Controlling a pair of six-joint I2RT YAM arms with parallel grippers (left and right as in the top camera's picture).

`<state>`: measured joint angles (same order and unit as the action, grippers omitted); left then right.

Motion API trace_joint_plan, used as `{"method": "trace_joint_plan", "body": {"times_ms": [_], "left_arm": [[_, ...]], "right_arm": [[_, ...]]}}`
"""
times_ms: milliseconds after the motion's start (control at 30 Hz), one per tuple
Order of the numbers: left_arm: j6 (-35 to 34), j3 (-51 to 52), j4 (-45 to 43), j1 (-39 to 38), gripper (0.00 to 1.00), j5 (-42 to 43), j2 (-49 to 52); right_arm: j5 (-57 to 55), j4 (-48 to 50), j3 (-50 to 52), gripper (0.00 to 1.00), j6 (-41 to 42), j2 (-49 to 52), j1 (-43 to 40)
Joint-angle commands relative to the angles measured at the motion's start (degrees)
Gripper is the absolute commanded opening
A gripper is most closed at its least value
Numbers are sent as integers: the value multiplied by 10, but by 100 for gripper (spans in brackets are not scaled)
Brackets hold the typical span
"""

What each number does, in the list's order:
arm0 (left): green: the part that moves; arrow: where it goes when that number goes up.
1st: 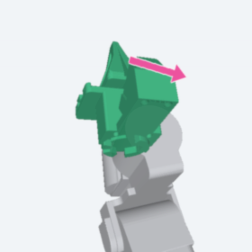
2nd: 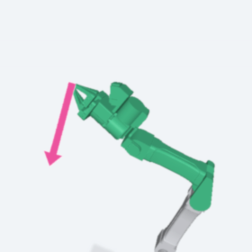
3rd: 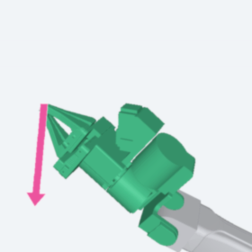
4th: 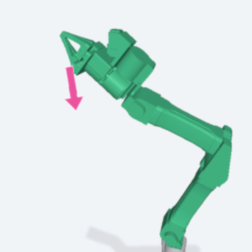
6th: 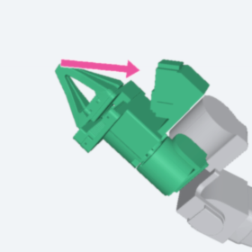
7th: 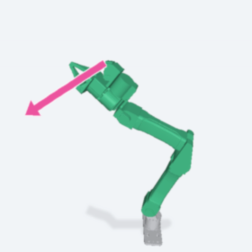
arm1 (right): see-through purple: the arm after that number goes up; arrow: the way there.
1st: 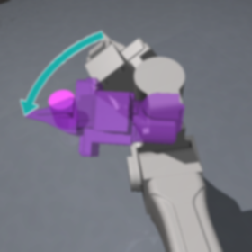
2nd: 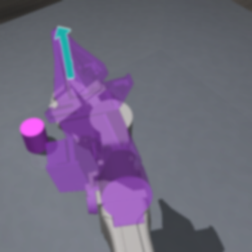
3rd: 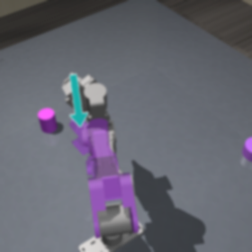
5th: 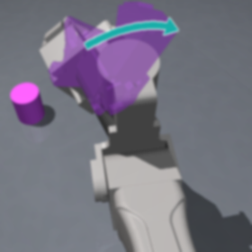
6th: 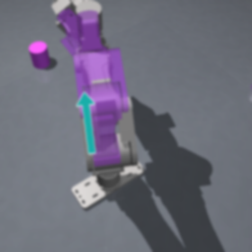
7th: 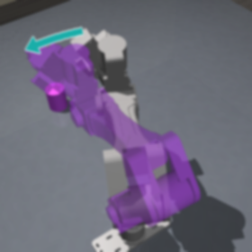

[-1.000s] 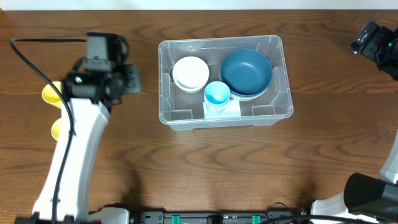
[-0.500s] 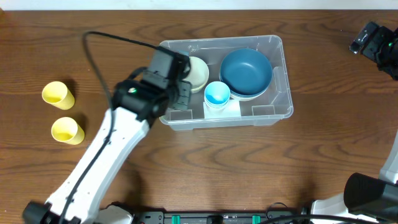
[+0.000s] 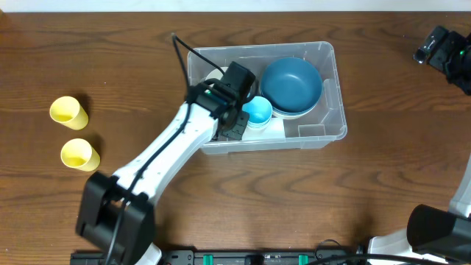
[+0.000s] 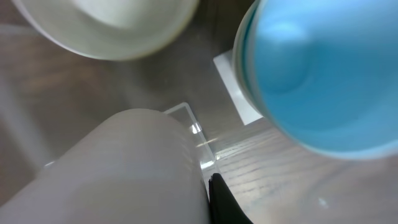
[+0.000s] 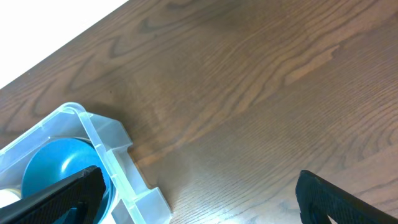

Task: Pack container
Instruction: 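Carry the pink cup into the container and set it beside the cups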

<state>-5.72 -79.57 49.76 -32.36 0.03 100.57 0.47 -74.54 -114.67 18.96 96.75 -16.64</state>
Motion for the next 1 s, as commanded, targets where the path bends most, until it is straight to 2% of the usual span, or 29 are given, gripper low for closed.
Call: {"method": "trace_joint_plan", "body": {"times_ms": [0,400,500,567,633,967], "left_arm": [[10,-9,3,0,6,-2,28],[7,-9,3,0,8,10,66],[7,-8,3,0,38,10,66],[7,-8,3,0,51,10,66],[7,-8,3,0,55,9,66],[7,-10,1,29,55,8,57]], "right_arm": [[0,0,1,99,7,-1,1],[0,0,1,99,7,-1,1],[0,0,1,99,7,-1,1],[0,0,1,99,7,-1,1],[0,-1,1,99,7,-1,1],[0,-1,1,99,7,-1,1]]}}
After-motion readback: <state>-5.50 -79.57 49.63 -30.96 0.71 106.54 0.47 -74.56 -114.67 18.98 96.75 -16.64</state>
